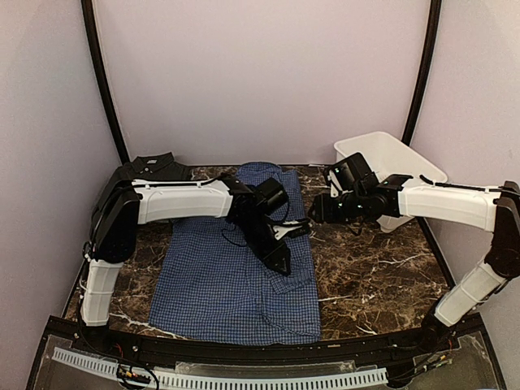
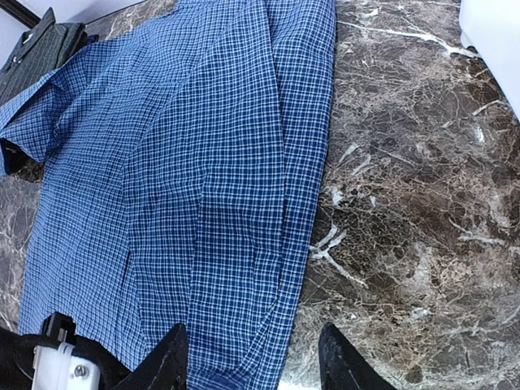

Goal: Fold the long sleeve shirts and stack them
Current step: Fold the flattened shirt at the center of the board.

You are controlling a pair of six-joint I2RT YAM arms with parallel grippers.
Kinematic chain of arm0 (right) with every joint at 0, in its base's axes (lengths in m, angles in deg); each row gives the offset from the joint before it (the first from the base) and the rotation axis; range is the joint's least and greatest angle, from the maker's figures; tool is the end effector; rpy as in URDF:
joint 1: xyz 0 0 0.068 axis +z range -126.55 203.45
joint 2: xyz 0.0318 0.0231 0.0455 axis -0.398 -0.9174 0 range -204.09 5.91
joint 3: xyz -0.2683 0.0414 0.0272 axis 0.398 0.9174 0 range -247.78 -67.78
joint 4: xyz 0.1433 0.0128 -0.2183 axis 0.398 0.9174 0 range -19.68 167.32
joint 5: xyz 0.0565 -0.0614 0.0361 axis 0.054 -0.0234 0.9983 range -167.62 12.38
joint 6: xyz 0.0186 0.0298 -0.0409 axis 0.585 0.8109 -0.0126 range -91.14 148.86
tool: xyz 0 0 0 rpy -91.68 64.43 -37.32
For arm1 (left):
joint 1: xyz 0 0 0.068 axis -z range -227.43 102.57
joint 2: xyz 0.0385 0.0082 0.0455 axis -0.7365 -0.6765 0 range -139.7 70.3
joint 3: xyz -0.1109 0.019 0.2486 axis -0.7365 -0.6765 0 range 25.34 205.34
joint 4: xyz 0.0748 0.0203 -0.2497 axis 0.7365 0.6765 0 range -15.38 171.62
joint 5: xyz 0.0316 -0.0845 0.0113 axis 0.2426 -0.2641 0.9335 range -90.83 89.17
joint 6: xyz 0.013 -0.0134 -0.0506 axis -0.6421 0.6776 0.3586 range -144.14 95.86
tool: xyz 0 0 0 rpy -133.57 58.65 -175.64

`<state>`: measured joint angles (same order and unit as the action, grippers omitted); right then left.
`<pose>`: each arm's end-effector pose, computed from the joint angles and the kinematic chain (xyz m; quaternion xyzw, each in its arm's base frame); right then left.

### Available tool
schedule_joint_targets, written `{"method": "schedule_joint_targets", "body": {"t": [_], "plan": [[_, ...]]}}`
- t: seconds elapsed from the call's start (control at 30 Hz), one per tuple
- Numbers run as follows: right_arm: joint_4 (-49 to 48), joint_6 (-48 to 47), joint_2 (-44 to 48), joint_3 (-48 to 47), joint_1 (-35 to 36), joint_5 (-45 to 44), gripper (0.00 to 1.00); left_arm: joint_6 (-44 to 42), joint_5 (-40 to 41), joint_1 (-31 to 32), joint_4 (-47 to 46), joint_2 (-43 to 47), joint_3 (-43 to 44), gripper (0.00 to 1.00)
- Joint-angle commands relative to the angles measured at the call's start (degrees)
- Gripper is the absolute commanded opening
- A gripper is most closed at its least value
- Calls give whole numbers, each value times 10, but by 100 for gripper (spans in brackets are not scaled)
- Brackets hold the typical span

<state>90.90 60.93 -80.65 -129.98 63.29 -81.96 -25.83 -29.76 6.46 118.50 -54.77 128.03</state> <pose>0.2548 0.2091 0.2533 -0.0480 0.9219 0.1966 0.3304 0.2592 -0.3845 0.1956 0.4873 0.8143 -0.3072 0.0713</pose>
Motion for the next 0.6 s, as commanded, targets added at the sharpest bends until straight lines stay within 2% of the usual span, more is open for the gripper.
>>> {"method": "schedule_joint_targets", "body": {"t": [0.0,0.07,0.23,0.57], "plan": [[-5,-5,2,10,-2,-9,52,5,-24,2,0,9,2,51],[-5,-4,3,14,-2,-11,52,13,-48,2,-23,20,-3,56],[-15,-3,3,27,-2,4,52,64,-48,-8,-83,50,-23,57],[-46,-5,-38,1,-2,48,49,238,63,-118,-227,69,-60,52]]}}
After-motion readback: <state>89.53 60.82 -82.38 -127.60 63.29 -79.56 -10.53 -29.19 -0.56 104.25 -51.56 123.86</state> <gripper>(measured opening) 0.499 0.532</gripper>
